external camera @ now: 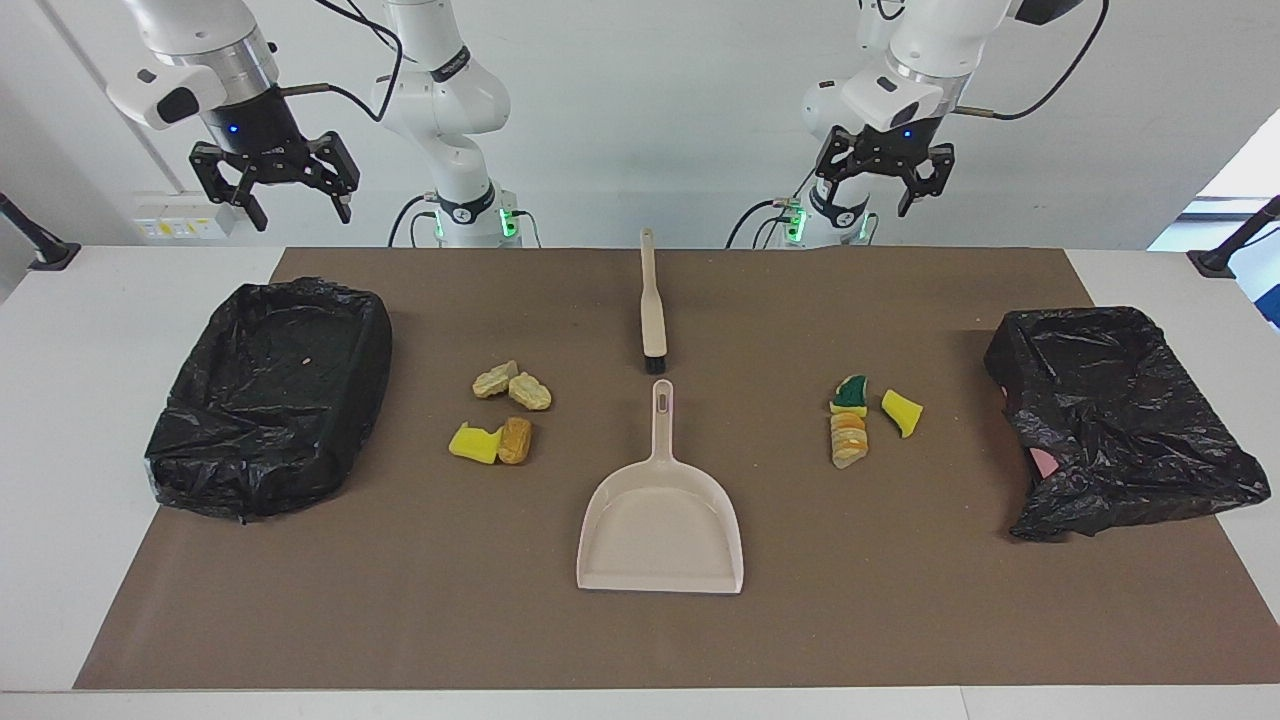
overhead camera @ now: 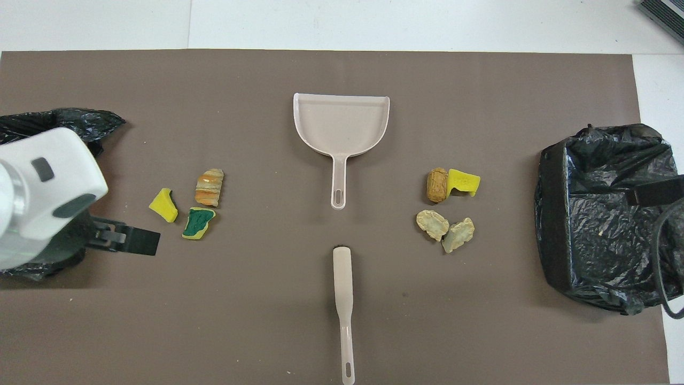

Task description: Sweep and dump trash in bin

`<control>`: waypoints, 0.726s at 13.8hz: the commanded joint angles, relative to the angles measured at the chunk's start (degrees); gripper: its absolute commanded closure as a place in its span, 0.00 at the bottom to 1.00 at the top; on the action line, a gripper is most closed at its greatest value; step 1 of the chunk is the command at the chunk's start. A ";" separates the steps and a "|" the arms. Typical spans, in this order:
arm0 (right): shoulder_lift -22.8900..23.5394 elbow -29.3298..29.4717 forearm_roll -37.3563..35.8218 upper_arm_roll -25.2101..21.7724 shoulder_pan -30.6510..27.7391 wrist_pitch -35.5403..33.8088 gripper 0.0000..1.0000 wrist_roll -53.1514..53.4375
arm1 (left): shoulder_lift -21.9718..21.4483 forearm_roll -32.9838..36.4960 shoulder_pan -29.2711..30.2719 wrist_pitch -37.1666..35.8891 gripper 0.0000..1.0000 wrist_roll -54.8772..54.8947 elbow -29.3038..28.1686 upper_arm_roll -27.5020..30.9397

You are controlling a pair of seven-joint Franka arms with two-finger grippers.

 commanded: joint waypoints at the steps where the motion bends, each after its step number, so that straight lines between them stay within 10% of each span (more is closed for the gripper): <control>1: 0.36 0.94 1.25 0.06 -0.42 -0.54 0.00 -0.98 | -2.02 -1.05 -1.23 5.56 0.00 -5.35 -6.93 -3.91; 10: 0.18 0.59 1.25 0.06 -0.42 -0.54 0.00 -0.98 | -0.35 -1.32 -21.79 25.60 0.00 -26.98 -20.83 -4.63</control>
